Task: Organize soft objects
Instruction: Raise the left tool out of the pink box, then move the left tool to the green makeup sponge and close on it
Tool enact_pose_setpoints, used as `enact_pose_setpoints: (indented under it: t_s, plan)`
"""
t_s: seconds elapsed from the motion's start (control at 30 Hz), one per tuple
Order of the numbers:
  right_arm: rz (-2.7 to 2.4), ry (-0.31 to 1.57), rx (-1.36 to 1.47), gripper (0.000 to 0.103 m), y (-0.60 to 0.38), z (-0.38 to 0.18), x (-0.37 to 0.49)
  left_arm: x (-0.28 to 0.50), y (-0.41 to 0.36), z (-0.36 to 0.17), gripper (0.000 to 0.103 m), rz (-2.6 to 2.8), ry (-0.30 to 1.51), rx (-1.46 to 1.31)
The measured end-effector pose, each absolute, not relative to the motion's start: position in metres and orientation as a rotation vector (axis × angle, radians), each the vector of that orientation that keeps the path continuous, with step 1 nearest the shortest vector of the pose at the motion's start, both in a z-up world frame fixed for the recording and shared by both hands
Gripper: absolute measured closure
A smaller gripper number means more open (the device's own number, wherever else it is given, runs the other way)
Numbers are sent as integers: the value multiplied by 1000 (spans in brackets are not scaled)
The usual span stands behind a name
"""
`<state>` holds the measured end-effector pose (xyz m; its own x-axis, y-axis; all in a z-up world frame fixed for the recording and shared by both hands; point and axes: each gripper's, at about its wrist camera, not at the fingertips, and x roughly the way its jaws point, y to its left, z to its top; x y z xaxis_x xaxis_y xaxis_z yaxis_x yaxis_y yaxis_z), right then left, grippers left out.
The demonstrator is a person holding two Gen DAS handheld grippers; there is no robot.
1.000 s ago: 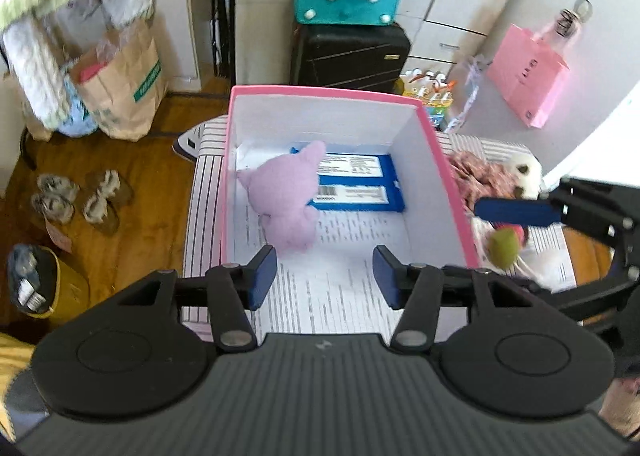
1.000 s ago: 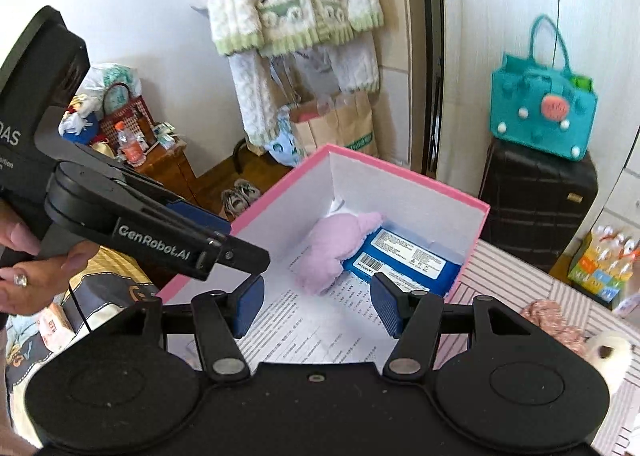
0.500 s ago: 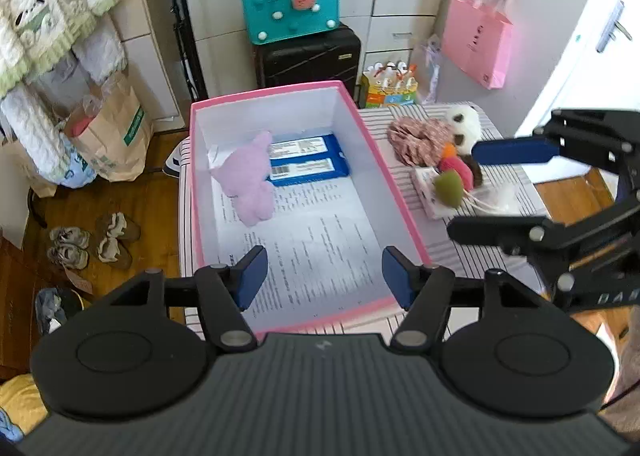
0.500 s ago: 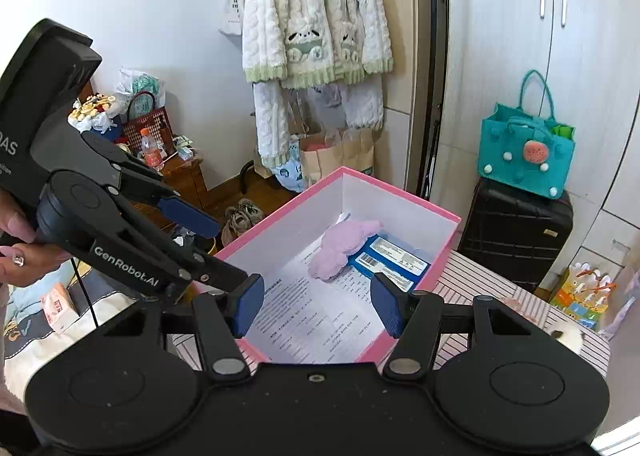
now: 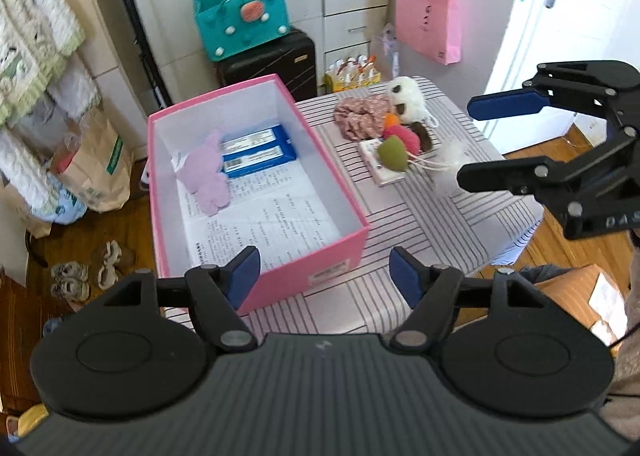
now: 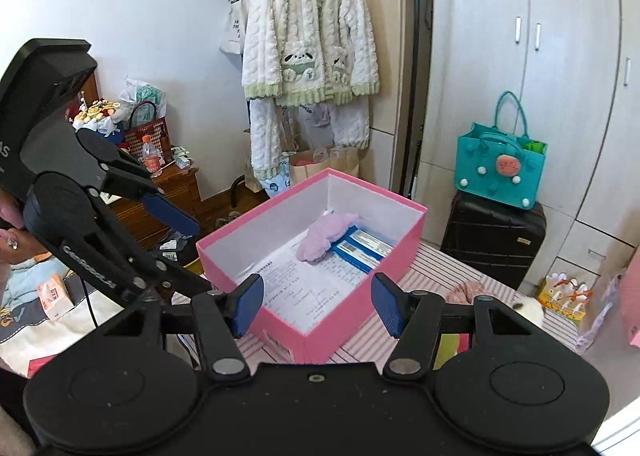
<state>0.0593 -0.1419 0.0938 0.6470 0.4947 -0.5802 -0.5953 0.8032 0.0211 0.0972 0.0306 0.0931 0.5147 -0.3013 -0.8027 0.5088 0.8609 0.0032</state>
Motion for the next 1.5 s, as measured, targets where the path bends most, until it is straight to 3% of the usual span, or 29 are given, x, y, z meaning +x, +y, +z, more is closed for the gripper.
enact_pose_setpoints:
  t_s: [0.77, 1.2, 1.5]
  plan:
    - [504, 604, -21, 30, -240, 2, 13, 56, -35, 43, 31, -657, 708, 237]
    - [434, 562, -47, 24, -272, -42, 29, 94, -89, 9, 31, -707, 668, 147]
    - [355, 491, -58, 15, -291, -80, 52, 142, -120, -23, 32, -599, 668, 128]
